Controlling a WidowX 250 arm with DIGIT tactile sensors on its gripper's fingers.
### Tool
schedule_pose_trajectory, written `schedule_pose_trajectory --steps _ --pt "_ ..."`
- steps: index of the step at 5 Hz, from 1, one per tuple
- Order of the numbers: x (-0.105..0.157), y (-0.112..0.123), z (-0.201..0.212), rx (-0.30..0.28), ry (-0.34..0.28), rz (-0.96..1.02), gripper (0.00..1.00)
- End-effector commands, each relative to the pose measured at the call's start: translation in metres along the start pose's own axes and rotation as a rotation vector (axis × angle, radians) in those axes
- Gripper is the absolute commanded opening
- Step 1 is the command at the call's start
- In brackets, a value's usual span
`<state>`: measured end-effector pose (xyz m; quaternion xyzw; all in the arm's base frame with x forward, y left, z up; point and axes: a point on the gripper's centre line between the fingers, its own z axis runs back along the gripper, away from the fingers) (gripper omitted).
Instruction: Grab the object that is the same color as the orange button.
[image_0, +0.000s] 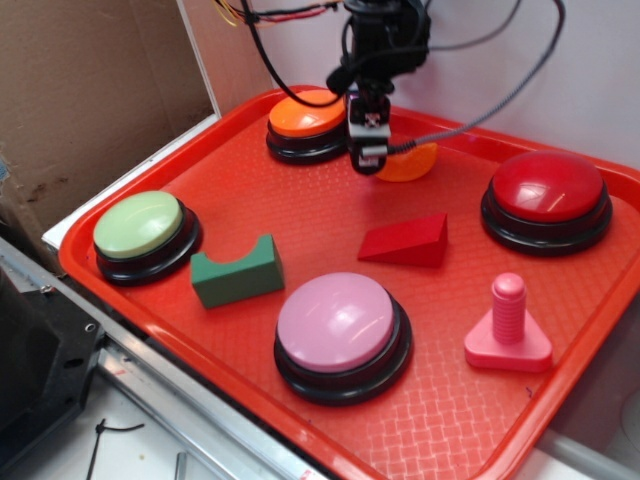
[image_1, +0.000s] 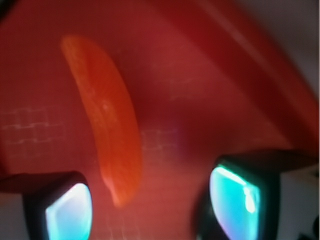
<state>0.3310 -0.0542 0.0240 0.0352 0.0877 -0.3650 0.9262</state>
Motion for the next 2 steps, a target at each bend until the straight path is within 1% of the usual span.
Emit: schedule_pose_trajectory --steps 1,2 --pt "0.0099 -0.0228 0.0065 0.044 -0.026 -0.005 1.00" --pt "0.0077 -0.0240 0.0074 0.035 -0.034 0.020 0.00"
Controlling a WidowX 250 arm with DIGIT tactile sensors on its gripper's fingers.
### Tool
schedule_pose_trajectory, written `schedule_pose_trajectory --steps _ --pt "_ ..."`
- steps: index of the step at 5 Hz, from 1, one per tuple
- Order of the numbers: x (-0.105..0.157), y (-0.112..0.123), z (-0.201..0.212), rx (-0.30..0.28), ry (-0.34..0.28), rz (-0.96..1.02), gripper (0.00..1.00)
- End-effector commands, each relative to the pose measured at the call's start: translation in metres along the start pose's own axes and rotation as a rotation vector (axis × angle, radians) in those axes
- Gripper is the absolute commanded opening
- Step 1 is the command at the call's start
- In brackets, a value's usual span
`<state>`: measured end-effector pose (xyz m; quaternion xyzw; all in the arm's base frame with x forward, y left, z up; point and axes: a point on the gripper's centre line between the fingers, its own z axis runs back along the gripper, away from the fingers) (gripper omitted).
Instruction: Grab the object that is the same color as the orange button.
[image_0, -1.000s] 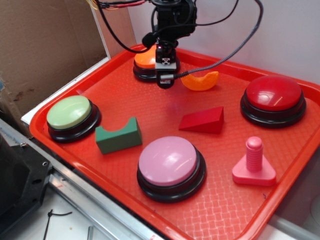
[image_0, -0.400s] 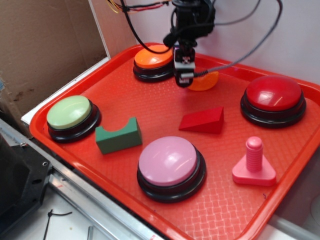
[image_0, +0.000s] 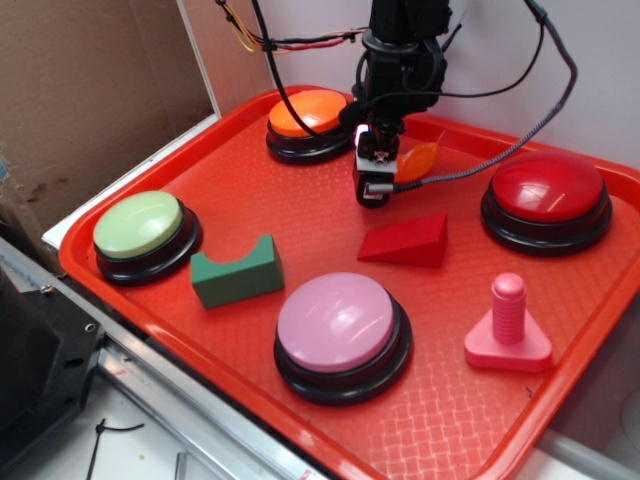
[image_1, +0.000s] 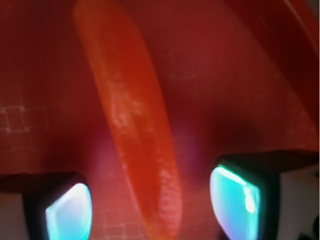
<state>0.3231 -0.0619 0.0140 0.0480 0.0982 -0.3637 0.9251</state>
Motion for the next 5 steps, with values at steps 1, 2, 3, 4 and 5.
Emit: schedule_pose_trajectory --steps 1,2,3,4,5 --pt "0.003 -0.013 0.018 0.005 -0.062 0.043 0.00" --pt "0.000 -0.012 0.022 -0.002 -0.070 0.061 0.00" --pt "-0.007 -0.008 0.031 -0.006 -0.077 0.108 0.00" --pt "-0.056 -0.009 0.071 0.029 -0.088 0.370 0.00" --pt "-0.115 -0.030 0.108 -0.043 -0.119 0.613 0.00"
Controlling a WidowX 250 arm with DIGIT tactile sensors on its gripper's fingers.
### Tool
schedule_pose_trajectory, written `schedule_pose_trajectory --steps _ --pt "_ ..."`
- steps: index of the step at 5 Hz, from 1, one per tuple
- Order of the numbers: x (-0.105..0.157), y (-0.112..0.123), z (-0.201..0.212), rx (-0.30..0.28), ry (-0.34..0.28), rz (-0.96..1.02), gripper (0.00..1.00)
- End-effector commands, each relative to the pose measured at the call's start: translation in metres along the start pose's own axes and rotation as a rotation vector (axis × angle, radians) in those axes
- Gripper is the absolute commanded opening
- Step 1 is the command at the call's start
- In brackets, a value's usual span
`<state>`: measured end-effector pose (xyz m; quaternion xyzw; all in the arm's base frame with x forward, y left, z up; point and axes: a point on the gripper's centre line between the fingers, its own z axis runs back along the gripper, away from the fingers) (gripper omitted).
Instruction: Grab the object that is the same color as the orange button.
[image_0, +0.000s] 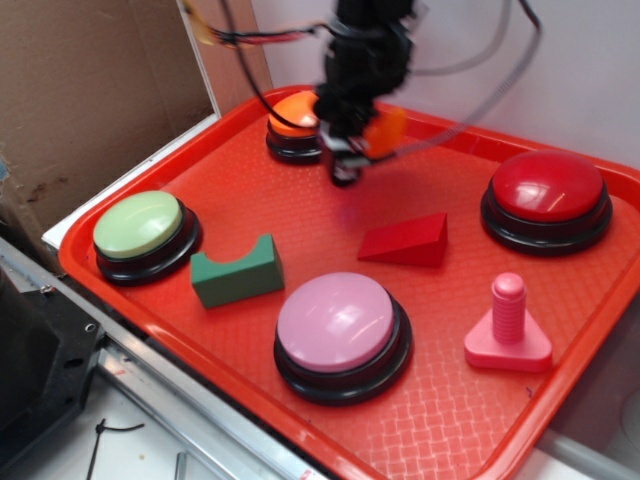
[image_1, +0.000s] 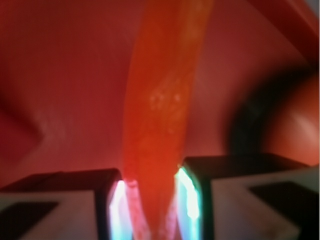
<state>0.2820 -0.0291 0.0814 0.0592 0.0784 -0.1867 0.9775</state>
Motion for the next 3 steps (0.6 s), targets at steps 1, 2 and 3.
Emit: schedule_pose_trajectory --steps 1,2,3 --pt "-0.113 -0.017 0.096 -0.145 -0.102 0.453 0.00" --pt "-0.144 -0.016 0.140 -0.183 -0.141 0.447 0.00" --pt "-0.149 -0.022 0.167 -0.145 -0.148 0.411 0.00"
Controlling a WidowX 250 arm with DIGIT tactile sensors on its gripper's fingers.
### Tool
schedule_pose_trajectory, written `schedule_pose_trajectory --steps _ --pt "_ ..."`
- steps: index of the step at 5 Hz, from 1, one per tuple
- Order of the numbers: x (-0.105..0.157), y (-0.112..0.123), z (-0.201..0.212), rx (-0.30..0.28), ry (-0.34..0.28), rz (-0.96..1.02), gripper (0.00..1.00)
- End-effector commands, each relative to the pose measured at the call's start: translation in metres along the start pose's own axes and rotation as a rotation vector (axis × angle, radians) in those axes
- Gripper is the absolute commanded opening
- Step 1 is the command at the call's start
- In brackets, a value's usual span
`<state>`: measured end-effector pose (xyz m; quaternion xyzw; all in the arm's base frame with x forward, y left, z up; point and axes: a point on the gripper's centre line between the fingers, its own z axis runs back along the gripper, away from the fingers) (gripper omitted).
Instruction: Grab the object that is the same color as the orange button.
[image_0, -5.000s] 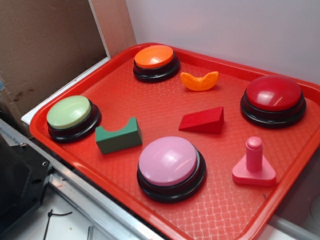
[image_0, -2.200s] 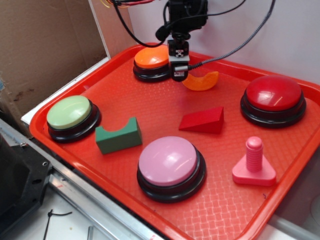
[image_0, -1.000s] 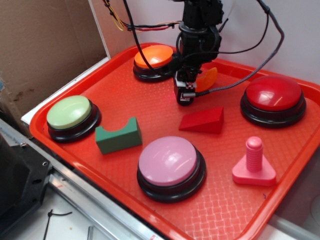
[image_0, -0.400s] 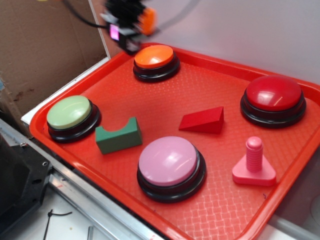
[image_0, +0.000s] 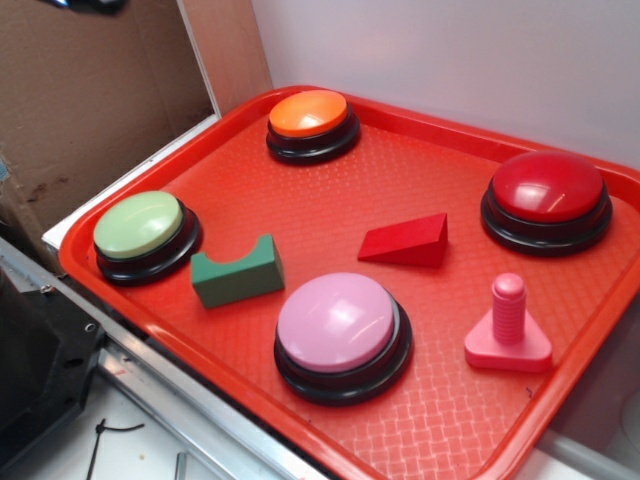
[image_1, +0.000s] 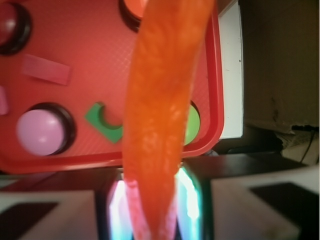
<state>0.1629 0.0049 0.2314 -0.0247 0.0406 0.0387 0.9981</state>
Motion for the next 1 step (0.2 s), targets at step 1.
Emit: schedule_pose_trajectory --steps 1 --pt "-0.0039 -0.0305 0.0270 0.075 -0.085 -0.026 0.00"
